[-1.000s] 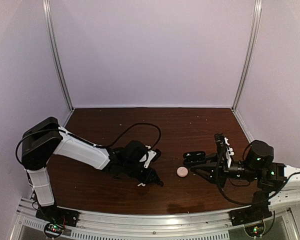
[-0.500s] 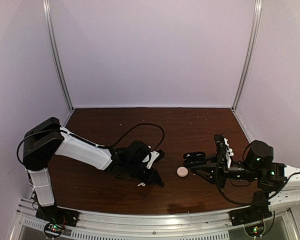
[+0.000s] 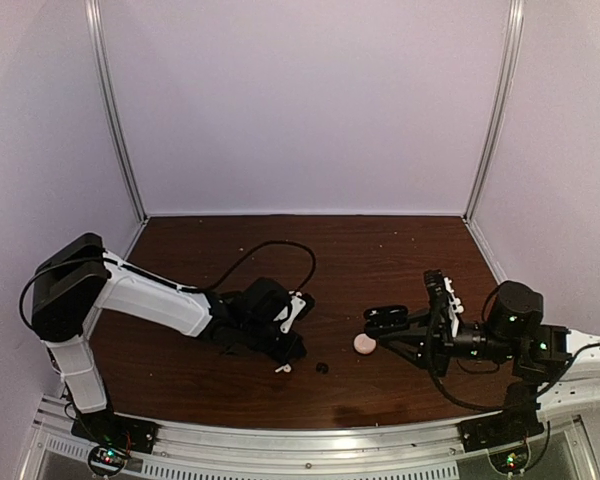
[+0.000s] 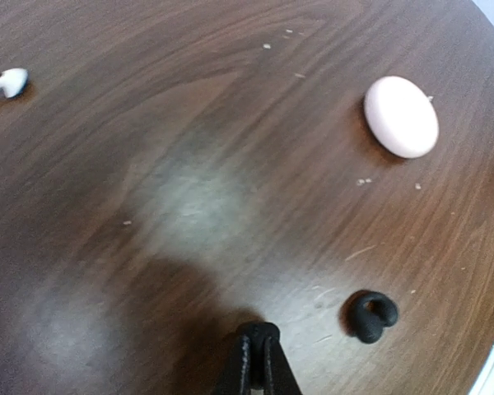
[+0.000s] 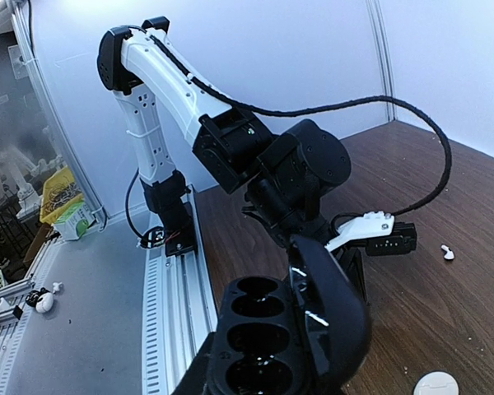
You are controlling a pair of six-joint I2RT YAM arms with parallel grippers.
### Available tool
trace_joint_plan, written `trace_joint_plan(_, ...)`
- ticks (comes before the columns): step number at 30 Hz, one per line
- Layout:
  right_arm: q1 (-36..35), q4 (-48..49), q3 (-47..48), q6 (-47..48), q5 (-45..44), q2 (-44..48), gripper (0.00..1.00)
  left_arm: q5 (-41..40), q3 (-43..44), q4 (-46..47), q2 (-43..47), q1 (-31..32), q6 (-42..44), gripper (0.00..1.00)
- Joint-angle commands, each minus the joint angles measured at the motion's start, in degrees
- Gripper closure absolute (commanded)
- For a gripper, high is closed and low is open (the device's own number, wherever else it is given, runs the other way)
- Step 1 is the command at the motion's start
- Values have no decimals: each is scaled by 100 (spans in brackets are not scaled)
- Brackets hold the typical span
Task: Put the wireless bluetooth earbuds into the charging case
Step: Pick up the left earbud from the center of the board, then place the left earbud in the left side groove of the charging case.
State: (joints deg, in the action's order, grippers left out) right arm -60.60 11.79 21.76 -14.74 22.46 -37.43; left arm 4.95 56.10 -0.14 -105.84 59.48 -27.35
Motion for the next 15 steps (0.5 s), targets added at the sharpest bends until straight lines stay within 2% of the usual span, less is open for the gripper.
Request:
trace_joint_plan(1,31,250,-81,44,36,-141,92,-830,-206,-169,462,-205,305,100)
trace_joint_plan(5,31,452,-144,216,298,-335,93,-731,-429,241,1107,-195,815,100)
trace_joint_plan(8,28,483,-105,370,504,-505,94,-502,-796,709,2074,-75,1394,100)
trace_joint_plan(11,14,682,-118,420,665,-620,94,31,-1204,1154,2975,175,1974,100)
trace_joint_plan(15,-32,1019,-120,567,795,-821,94,316,-1636,1534,3926,661,2572,100)
